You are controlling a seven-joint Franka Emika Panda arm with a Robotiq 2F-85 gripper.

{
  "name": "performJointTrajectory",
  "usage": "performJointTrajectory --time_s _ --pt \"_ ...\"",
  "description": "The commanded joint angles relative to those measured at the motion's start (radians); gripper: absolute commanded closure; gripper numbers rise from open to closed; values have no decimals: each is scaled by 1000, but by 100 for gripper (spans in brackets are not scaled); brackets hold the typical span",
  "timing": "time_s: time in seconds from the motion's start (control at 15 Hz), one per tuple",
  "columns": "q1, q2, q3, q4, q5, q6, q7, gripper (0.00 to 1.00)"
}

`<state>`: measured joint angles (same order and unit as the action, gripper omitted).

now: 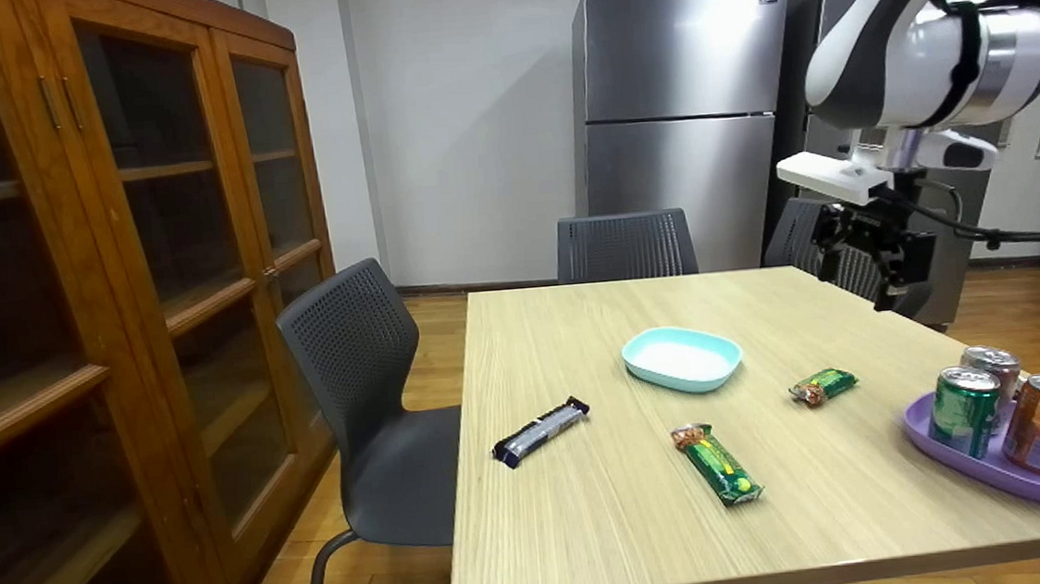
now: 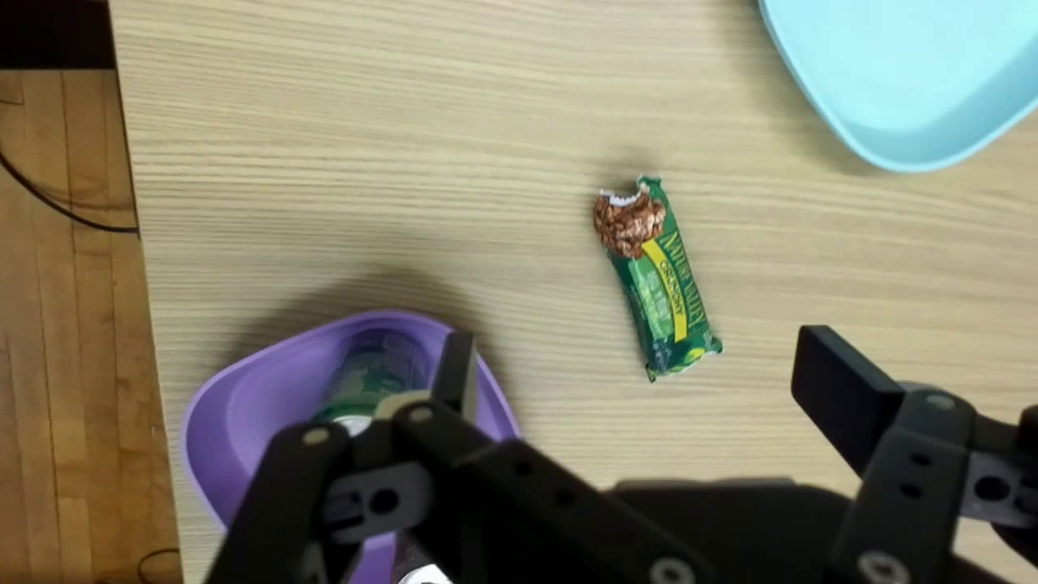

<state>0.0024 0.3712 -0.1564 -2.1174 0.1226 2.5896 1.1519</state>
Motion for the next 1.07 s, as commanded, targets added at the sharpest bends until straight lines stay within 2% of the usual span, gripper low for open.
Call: performJointTrajectory --time_s 0.0,0.33,1.0 --pt "41 23 32 61 -59 -84 -69 0" --pt "99 65 80 121 -116 -127 -175 0" --pt "180 200 193 274 -93 -193 -490 0"
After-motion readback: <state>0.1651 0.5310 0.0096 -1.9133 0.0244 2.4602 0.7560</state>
